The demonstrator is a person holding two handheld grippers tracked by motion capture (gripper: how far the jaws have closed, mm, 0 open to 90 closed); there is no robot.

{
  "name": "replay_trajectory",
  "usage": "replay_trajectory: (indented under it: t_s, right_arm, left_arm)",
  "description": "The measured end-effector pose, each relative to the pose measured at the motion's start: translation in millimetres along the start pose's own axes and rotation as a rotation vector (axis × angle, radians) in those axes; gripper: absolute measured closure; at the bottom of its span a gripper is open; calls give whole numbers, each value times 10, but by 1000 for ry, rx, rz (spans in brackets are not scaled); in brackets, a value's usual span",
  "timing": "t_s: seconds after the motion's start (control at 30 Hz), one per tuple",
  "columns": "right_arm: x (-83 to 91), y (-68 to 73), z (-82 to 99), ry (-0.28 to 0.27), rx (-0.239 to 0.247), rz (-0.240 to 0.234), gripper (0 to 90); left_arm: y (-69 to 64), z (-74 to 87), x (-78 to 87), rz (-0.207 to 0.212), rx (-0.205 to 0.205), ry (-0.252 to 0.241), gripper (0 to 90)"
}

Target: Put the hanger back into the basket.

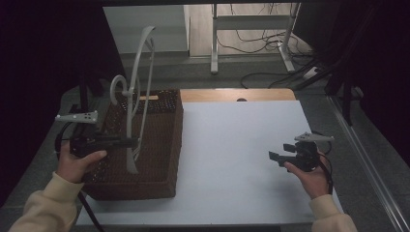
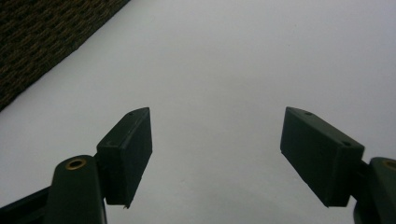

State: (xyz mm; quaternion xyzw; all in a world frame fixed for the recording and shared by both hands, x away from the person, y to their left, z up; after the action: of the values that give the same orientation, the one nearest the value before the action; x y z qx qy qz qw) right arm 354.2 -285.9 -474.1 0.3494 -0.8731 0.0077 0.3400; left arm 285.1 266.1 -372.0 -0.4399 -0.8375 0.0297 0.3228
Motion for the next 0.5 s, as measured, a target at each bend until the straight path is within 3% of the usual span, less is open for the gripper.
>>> replay_trajectory:
  t_s: [0.2,0.5]
  right_arm:
    - [-10,-7,5,3,0,8,253]
    - [-7,-16,8,5,3,13,253]
  left_arm:
    - [128,54,32,-16,4,19,819]
    - [326,170,72,-39,-41,85,819]
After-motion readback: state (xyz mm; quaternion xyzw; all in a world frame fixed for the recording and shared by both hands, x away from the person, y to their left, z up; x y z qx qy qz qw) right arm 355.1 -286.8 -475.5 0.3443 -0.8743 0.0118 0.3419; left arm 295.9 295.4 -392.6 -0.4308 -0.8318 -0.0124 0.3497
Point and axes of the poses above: each handheld gripper's, and its own axes: x roughly backward along the jaws, z roughly out of its underside, y roughly to its left, the point moved 3 cm from there along -x, roughly forward along the jaws, and after that the axes turned 6 degrees about -z, right-handed, at the moved point
